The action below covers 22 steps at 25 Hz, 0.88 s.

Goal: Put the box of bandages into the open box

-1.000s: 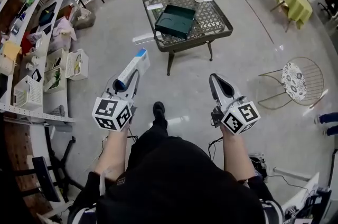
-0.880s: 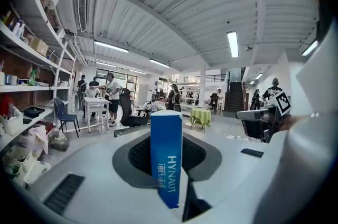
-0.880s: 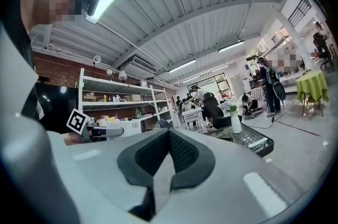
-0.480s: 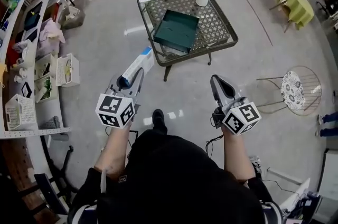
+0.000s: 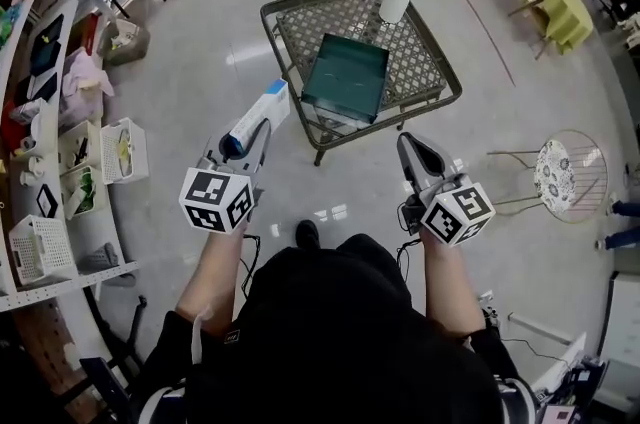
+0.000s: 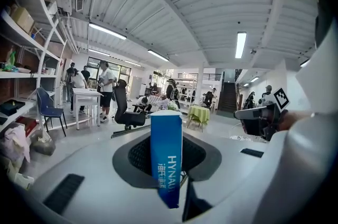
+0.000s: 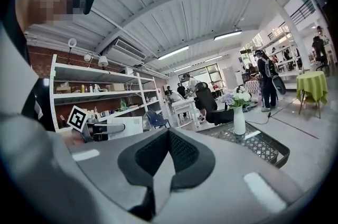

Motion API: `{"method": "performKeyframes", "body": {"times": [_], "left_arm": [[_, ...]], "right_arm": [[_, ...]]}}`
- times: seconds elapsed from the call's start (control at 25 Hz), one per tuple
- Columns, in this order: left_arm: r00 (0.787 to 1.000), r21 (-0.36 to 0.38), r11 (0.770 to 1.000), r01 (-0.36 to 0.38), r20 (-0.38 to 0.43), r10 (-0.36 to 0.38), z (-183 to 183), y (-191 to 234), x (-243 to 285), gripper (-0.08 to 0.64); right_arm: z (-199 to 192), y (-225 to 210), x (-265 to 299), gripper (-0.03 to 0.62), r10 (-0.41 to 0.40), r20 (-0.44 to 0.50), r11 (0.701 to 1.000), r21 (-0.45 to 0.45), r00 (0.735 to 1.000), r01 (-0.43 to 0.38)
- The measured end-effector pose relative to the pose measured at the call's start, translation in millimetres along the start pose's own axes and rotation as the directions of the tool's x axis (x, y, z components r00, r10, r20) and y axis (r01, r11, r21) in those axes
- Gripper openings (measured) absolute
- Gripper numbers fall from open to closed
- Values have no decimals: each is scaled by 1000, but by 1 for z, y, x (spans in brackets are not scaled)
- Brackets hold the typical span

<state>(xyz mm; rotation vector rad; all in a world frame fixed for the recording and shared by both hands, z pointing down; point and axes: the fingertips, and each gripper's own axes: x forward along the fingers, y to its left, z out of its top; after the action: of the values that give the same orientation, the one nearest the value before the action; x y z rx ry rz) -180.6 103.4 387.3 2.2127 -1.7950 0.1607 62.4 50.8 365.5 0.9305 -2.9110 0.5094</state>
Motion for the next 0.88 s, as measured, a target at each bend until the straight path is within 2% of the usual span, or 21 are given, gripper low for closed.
{"method": "performKeyframes", "body": {"times": [0.28, 0.4, 0.68, 0.88], "left_arm": [[1000, -67, 998, -1, 11, 1, -7, 14, 7, 78], [1000, -101, 995, -6, 20, 9, -7, 20, 9, 78], [998, -109, 992, -62, 19, 65, -2, 39, 17, 78], [997, -112, 990, -82, -23, 80, 0, 60, 47, 78]], "right_arm": [[10, -14, 18, 9, -25, -28, 1000, -9, 999, 24], [14, -16, 31, 9, -6, -36, 1000, -13, 999, 5], [23, -29, 78, 9, 69, -44, 998, 6, 997, -69], [29, -40, 120, 9, 120, -50, 993, 19, 992, -119]]}}
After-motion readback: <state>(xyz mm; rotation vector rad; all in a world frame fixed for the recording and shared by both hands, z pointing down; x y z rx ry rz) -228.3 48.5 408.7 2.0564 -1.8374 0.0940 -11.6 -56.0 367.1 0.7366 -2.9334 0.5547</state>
